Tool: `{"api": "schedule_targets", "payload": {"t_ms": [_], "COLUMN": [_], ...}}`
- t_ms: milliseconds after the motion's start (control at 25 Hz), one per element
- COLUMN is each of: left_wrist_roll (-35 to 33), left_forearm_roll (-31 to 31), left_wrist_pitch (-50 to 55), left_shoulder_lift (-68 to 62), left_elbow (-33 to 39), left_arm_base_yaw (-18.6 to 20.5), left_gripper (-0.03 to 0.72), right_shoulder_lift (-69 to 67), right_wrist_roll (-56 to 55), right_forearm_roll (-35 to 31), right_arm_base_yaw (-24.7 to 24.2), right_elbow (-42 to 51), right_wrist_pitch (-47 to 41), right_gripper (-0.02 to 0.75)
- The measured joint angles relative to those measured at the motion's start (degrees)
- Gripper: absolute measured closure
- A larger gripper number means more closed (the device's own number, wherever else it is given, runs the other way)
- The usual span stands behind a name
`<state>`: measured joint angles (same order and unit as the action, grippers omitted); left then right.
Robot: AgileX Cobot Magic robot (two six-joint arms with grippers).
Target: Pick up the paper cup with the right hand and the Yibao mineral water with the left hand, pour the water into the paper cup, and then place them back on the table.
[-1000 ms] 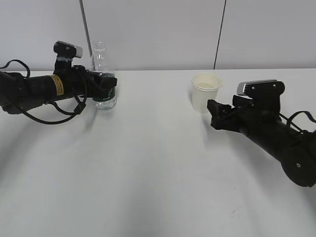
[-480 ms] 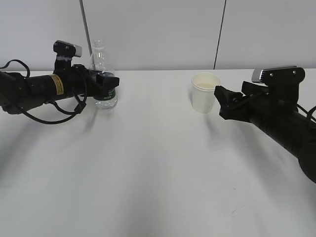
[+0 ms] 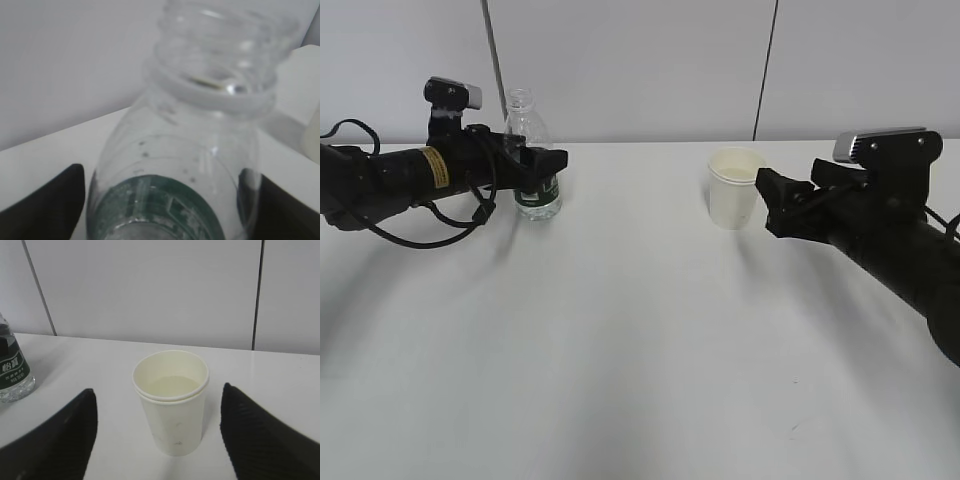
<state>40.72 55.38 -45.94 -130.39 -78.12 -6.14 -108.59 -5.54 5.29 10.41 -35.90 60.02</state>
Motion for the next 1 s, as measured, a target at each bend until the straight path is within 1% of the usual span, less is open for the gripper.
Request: {"api": "schedule_targets", "payload": {"t_ms": [360, 760, 1000], "left_wrist_roll": [0.3, 3.7, 5.9], "left_forearm_roll": [0.1, 2.0, 2.2], "left_wrist_pitch": [0.2, 0.9, 3.7], "left_shoulder_lift": [1.4, 5.0, 8.5], "left_elbow": [0.0, 0.0, 0.0], "left_arm_base_yaw": [0.0, 0.0, 0.0], "left_gripper": [0.114, 0.114, 0.114], "right_shoulder_lift": [1.8, 2.5, 6.6], "right_wrist_roll": [0.0, 0.0, 0.0], "right_forearm_roll": [0.0, 0.0, 0.0], "right_arm_base_yaw": [0.0, 0.0, 0.0], "right_elbow": [0.1, 0.1, 0.1], "right_wrist_pitch": [0.0, -0.2, -2.3], "right_gripper": [0.143, 0.143, 0.143]}}
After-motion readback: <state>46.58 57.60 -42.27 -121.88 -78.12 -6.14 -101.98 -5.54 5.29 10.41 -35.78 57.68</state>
